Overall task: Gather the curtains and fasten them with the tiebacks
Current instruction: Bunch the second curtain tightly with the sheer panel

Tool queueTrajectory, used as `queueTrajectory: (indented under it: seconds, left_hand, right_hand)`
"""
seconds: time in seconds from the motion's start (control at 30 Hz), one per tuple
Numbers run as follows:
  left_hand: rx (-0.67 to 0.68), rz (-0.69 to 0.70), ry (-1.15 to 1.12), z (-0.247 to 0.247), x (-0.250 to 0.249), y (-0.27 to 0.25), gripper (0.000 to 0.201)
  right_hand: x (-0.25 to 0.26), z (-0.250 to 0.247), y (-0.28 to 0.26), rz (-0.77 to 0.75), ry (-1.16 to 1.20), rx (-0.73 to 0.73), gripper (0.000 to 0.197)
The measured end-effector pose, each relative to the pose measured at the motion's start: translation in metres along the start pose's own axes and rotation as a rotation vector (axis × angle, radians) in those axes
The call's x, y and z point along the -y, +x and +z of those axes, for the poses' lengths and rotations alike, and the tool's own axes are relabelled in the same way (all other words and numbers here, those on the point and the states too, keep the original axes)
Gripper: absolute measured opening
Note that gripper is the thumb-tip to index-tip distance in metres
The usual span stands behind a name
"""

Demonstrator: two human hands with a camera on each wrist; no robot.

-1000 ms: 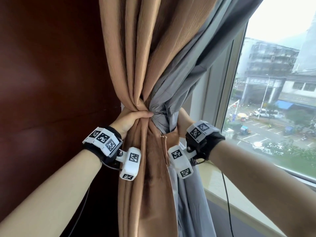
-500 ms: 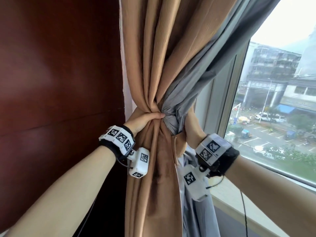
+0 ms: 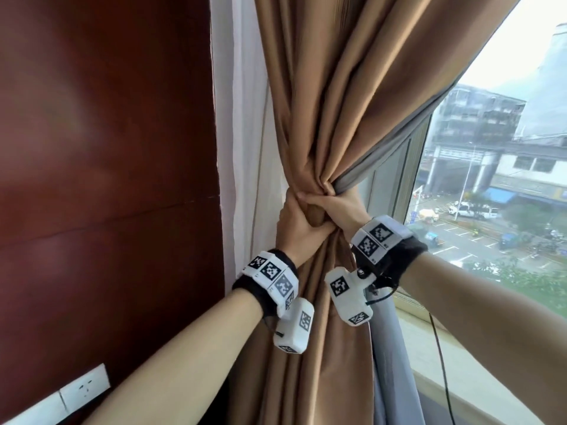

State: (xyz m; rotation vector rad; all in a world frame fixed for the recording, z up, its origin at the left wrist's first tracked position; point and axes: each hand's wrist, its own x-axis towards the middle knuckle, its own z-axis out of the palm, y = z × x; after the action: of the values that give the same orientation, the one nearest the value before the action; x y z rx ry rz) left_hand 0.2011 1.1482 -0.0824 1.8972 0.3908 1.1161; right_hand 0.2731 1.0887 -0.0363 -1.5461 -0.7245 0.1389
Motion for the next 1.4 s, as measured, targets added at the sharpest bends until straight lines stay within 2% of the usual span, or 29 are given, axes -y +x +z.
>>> queueTrajectory:
  seconds: [0.07,0.1,0.17,0.2,0.27,0.3,0.37,0.47,0.53,0.6,0.63,0.7,0.77,0.83,0.87,0.97,1.07,1.17,1.23,1.3,1.33,1.4]
  left_hand:
    - [0.145,-0.015,-0.125,-0.006,0.006,-0.004,0.088]
    - [0.202,-0.078,-0.238,-0.01,0.006,-0.003,0.077]
    - [0.178,-0.233,-0.576,-0.023,0.002,0.002,0.039]
    - [0.103,-0.301,-0.658,-0.029,0.003,0.008,0.031]
    - [-0.017,-0.371,-0.637,-0.036,0.009,0.021,0.031]
    - [-0.036,-0.383,-0.585,-0.037,0.015,0.027,0.028]
    - [-0.025,-0.392,-0.45,-0.032,0.025,0.038,0.021]
    - [0.035,-0.336,-0.293,-0.021,0.037,0.053,0.017]
    - [0.043,-0.295,-0.16,-0.015,0.039,0.056,0.024]
    - [-0.043,-0.232,-0.039,-0.014,0.037,0.055,0.027]
    - [-0.114,-0.215,0.018,-0.015,0.038,0.056,0.036]
    - [-0.186,-0.259,0.076,-0.024,0.042,0.063,0.073]
    - [-0.139,-0.383,0.053,-0.034,0.051,0.074,0.106]
    - [-0.05,-0.448,-0.006,-0.042,0.058,0.086,0.12]
    - [0.019,-0.424,-0.081,-0.044,0.061,0.091,0.12]
    - [0.199,-0.345,-0.272,-0.037,0.062,0.093,0.098]
    - [0.242,-0.351,-0.36,-0.025,0.065,0.086,0.071]
    - [0.208,-0.389,-0.392,-0.022,0.066,0.077,0.043]
    - [0.172,-0.347,-0.367,-0.026,0.069,0.077,0.041]
    - [0.175,-0.303,-0.357,-0.034,0.071,0.078,0.054]
    - [0.197,-0.295,-0.367,-0.038,0.071,0.078,0.055]
    - [0.273,-0.307,-0.419,-0.042,0.067,0.076,0.036]
  right_hand:
    - [0.003,-0.005,0.001,-0.017,-0.02,-0.04,0.072]
    - [0.004,-0.008,0.001,-0.033,-0.029,-0.06,0.064]
    - [0.004,-0.01,0.001,-0.059,-0.026,-0.093,0.059]
    - [0.004,-0.01,0.001,-0.062,-0.028,-0.108,0.06]
    - [0.003,-0.008,0.002,-0.062,-0.045,-0.126,0.064]
    - [0.001,-0.006,0.003,-0.06,-0.058,-0.138,0.065]
    - [-0.002,-0.005,0.005,-0.057,-0.07,-0.162,0.068]
    - [-0.006,-0.007,0.007,-0.056,-0.084,-0.184,0.068]
    - [-0.009,-0.008,0.009,-0.044,-0.098,-0.19,0.067]
    - [-0.01,-0.008,0.01,-0.038,-0.1,-0.193,0.065]
    - [-0.011,-0.007,0.011,-0.037,-0.099,-0.194,0.065]
    - [-0.012,-0.005,0.012,-0.04,-0.092,-0.196,0.067]
    - [-0.013,-0.004,0.012,-0.055,-0.088,-0.19,0.061]
    - [-0.014,-0.003,0.013,-0.065,-0.085,-0.182,0.058]
    - [-0.015,-0.002,0.013,-0.068,-0.084,-0.182,0.059]
    - [-0.015,0.0,0.014,-0.077,-0.079,-0.183,0.06]
    - [-0.015,-0.001,0.014,-0.094,-0.07,-0.194,0.061]
    - [-0.014,-0.001,0.013,-0.101,-0.054,-0.193,0.058]
    - [-0.013,-0.001,0.011,-0.106,-0.056,-0.183,0.058]
    - [-0.012,-0.002,0.007,-0.103,-0.052,-0.17,0.058]
    - [-0.012,-0.003,0.004,-0.101,-0.057,-0.163,0.054]
    - [-0.011,-0.002,0.0,-0.099,-0.085,-0.164,0.047]
